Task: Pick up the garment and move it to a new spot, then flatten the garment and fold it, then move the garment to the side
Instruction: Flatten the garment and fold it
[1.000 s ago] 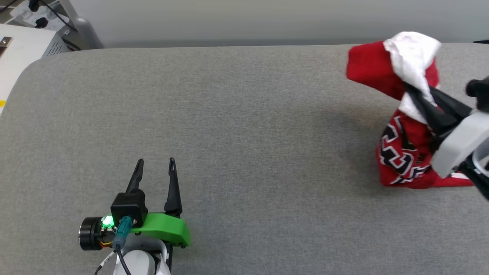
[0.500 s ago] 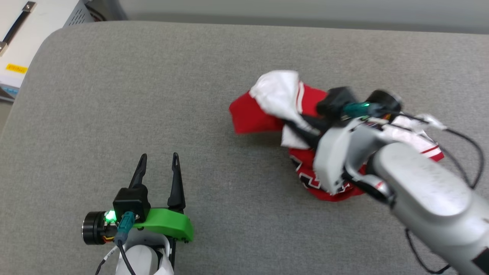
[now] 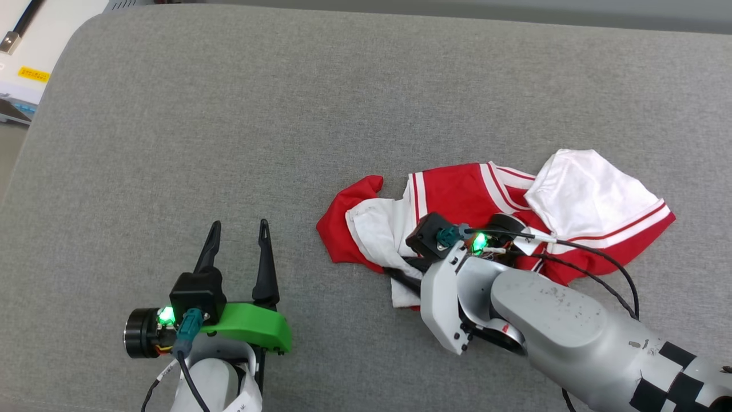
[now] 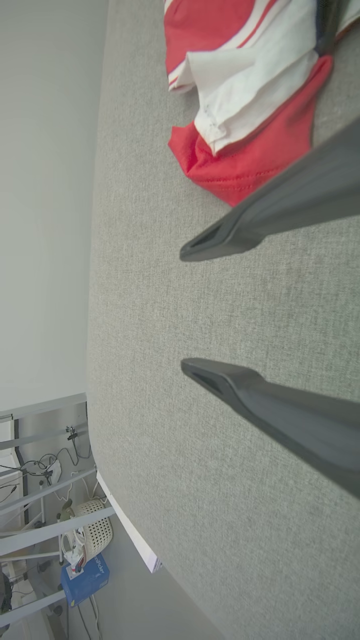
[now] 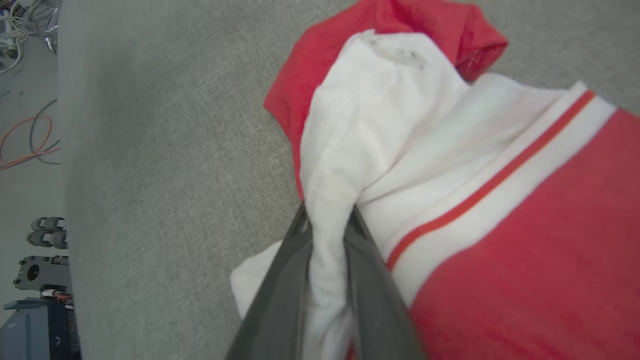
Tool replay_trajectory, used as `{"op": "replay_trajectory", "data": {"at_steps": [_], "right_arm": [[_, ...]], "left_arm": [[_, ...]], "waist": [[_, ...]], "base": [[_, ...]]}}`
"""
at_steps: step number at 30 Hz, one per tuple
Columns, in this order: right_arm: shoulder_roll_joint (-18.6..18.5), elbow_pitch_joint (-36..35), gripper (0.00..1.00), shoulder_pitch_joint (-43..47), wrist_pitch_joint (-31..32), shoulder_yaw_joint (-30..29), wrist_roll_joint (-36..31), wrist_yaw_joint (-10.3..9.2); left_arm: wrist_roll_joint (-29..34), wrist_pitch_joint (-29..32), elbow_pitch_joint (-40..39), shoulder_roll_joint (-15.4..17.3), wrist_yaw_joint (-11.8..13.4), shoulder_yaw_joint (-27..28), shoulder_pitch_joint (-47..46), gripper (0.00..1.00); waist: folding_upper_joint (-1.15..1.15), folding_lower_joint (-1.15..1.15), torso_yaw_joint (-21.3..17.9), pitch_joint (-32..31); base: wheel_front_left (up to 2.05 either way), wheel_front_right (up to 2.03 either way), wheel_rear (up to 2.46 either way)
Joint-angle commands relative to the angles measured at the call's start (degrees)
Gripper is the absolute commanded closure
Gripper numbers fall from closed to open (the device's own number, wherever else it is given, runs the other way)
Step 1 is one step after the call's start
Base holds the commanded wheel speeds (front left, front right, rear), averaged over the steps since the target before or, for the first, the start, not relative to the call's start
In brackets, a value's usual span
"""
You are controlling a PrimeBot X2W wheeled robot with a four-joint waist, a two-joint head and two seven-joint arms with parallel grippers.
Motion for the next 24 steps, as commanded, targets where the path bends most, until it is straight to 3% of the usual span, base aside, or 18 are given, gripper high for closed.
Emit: {"op": "replay_trajectory", "data": {"at_steps": [1, 3, 5, 12, 17, 24], "right_arm": [[-0.92, -0.23, 0.0, -0.56, -4.37, 1.0, 0.21, -0.03], [-2.16, -1.89, 0.0, -1.14, -7.86, 0.84, 0.1, -0.03], [-5.98, -6.36, 0.0, -1.8, -13.52, -2.83, -0.18, -0.03], [-14.47, -11.86, 0.0, -3.47, -14.41, -15.64, -3.47, -0.03], [-20.92, -12.12, 0.0, -4.65, -6.25, -23.25, -3.29, -0.03], [-29.56, -14.2, 0.0, -8.02, 12.27, -21.73, 2.66, -0.03]], "left_arm": [[0.51, -0.34, 0.06, -0.13, 0.1, 0.77, -0.34, 0.0], [0.96, -0.34, -0.09, -0.13, 0.02, 1.21, 0.19, 0.0], [1.8, -0.34, -0.85, -0.13, 0.01, 1.98, 1.45, 0.0], [2.68, -0.34, -2.44, -0.13, -0.12, 2.21, 2.16, 0.0], [2.75, -0.34, -3.6, -0.13, -0.08, 1.71, 1.3, 0.0], [2.66, -0.34, -5.02, -0.13, -0.08, 0.77, -0.74, 0.0]], "waist": [[0.0, 0.0, -1.08, -1.55], [0.0, 0.0, -1.65, -2.46], [0.0, 0.0, -2.86, -4.16], [0.0, 0.0, -4.13, -4.58], [0.0, 0.0, -3.82, -3.18], [0.0, 0.0, -2.22, 0.23]], "base": [[0.0, 0.0, 0.0], [0.0, 0.0, 0.0], [0.0, 0.0, 0.0], [0.0, 0.0, 0.0], [0.0, 0.0, 0.0], [0.0, 0.0, 0.0]]}}
